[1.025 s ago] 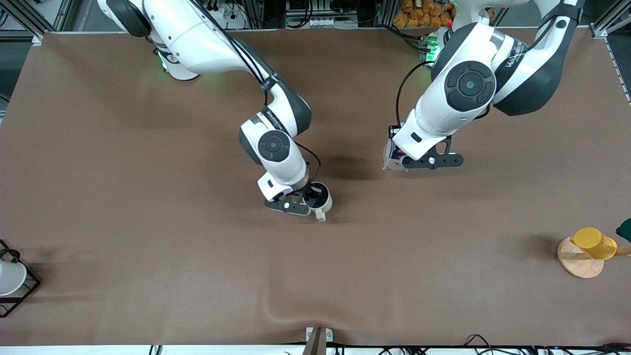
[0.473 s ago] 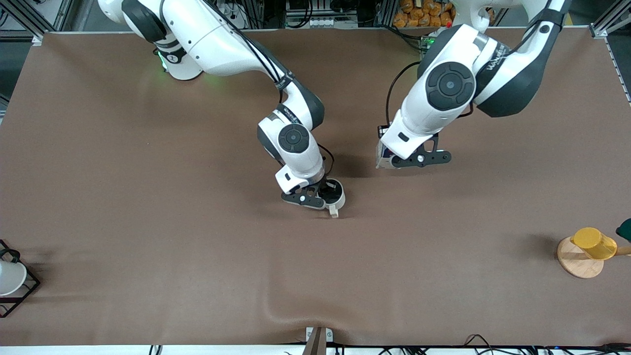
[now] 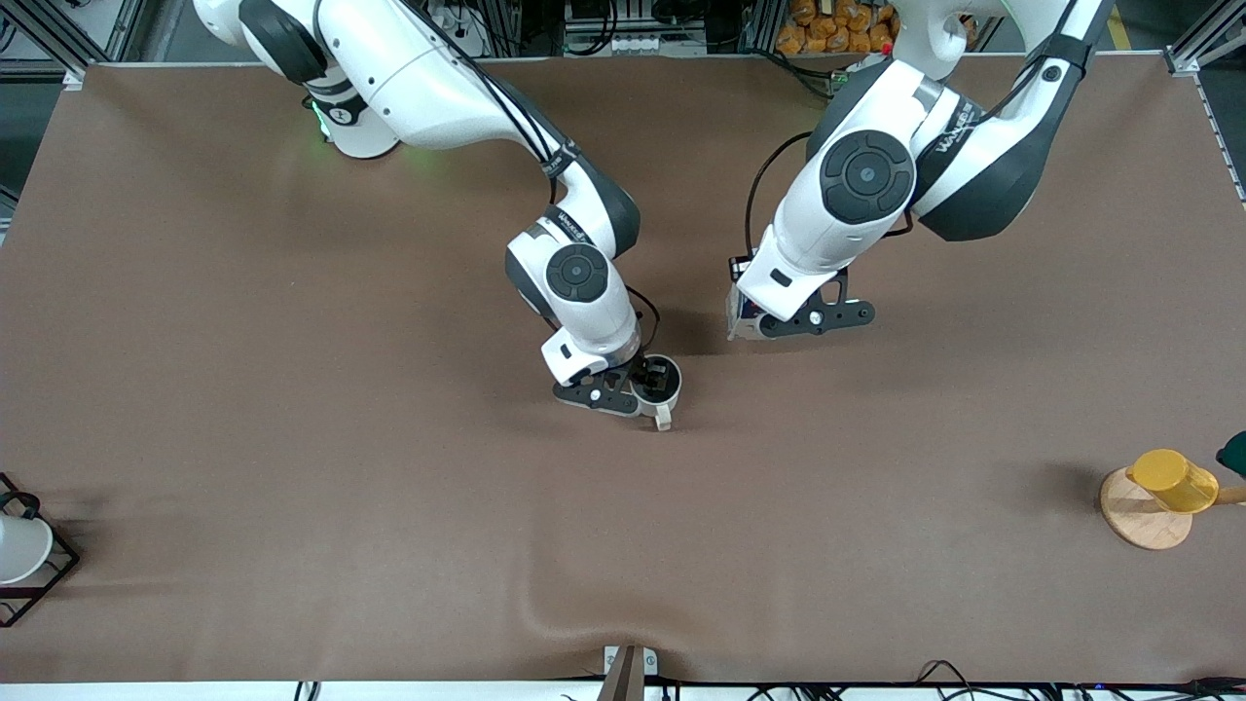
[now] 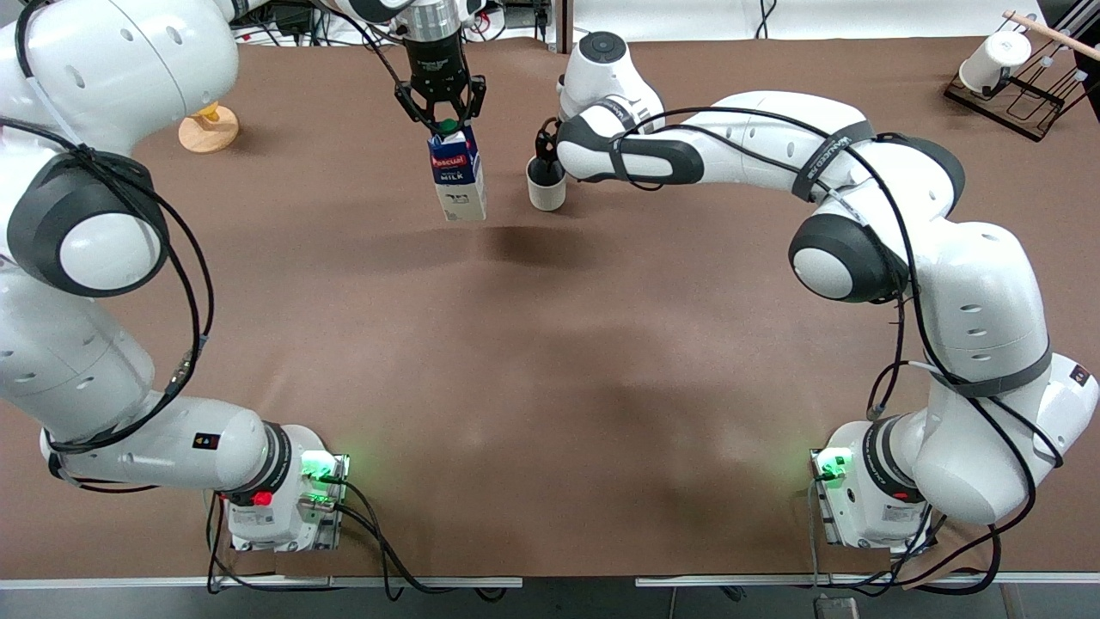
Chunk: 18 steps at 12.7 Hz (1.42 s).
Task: Place milk next to cup
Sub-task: 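Set the mug down with the right gripper and release it, then lower the carton beside the mug with the left gripper while the right gripper retracts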
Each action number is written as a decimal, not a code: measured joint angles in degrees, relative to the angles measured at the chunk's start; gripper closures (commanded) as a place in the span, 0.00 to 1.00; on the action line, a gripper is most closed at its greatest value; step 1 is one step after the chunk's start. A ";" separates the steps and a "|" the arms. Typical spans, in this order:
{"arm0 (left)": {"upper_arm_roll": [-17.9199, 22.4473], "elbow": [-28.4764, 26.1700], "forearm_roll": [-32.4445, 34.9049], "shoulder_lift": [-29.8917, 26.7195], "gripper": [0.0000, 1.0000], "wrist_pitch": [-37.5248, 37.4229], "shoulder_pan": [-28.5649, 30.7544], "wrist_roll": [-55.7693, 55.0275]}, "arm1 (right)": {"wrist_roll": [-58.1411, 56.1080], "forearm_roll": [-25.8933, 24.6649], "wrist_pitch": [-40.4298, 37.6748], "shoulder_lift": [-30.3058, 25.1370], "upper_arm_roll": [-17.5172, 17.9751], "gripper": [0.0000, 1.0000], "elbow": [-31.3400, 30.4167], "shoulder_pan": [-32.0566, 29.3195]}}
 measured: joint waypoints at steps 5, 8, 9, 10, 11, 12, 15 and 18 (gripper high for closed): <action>-0.04 1.70 -1.20 2.77 0.57 2.41 -4.27 -0.28 | -3.06 0.00 -10.07 -5.35 -0.59 0.00 2.04 -3.21; -0.01 3.11 0.74 5.38 0.57 4.25 -7.79 -0.33 | -14.99 0.00 -20.24 -10.57 -0.71 0.00 2.06 -9.35; 0.02 3.94 1.68 6.40 0.57 4.46 -8.93 -0.60 | -19.87 0.00 -23.66 -12.09 -0.77 0.00 2.05 -11.69; 0.06 4.88 2.12 7.51 0.57 5.04 -9.77 -0.99 | -25.04 0.00 -27.00 -13.59 -0.83 0.00 2.03 -14.24; 0.15 5.88 2.24 8.72 0.57 5.87 -10.29 -1.03 | -30.05 -0.01 -29.75 -15.08 -0.89 0.00 1.99 -16.98; 0.24 6.73 2.29 9.90 0.57 6.77 -10.66 -1.03 | -35.16 -0.02 -31.90 -16.58 -0.93 0.00 1.88 -19.94; 0.88 7.96 2.30 12.55 0.57 8.27 -11.22 -1.28 | -49.59 0.02 -35.02 -21.18 -0.96 0.00 -0.31 -28.47; 1.60 8.26 2.31 14.36 0.57 9.33 -12.22 -3.88 | -57.34 0.02 -36.41 -26.60 -0.96 0.00 -3.97 -33.91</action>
